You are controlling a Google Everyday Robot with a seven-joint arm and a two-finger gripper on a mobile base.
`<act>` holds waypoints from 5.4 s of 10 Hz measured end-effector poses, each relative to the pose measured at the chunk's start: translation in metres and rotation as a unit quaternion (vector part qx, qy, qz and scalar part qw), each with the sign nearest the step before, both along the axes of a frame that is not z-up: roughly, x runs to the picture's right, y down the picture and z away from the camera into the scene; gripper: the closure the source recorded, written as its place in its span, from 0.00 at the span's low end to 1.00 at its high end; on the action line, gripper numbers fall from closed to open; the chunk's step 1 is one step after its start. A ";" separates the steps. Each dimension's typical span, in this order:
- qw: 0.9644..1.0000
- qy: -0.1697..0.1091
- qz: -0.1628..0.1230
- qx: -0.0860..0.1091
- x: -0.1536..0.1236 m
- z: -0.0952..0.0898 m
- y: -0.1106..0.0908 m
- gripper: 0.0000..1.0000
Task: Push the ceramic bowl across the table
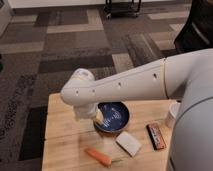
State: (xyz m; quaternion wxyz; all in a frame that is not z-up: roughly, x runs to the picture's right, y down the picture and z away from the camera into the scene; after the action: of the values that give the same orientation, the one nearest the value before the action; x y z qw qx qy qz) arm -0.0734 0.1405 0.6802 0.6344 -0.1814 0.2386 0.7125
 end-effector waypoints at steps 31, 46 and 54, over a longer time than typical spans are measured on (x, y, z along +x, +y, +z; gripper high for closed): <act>1.000 0.001 0.000 -0.001 0.001 0.000 0.000 0.20; 0.996 -0.018 0.061 -0.060 0.063 0.070 0.012 0.20; 0.994 -0.087 0.047 -0.046 0.105 0.146 -0.049 0.20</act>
State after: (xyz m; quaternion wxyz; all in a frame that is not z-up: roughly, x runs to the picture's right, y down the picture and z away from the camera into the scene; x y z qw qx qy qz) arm 0.0316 0.0918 0.8260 0.6094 -0.2828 0.2059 0.7115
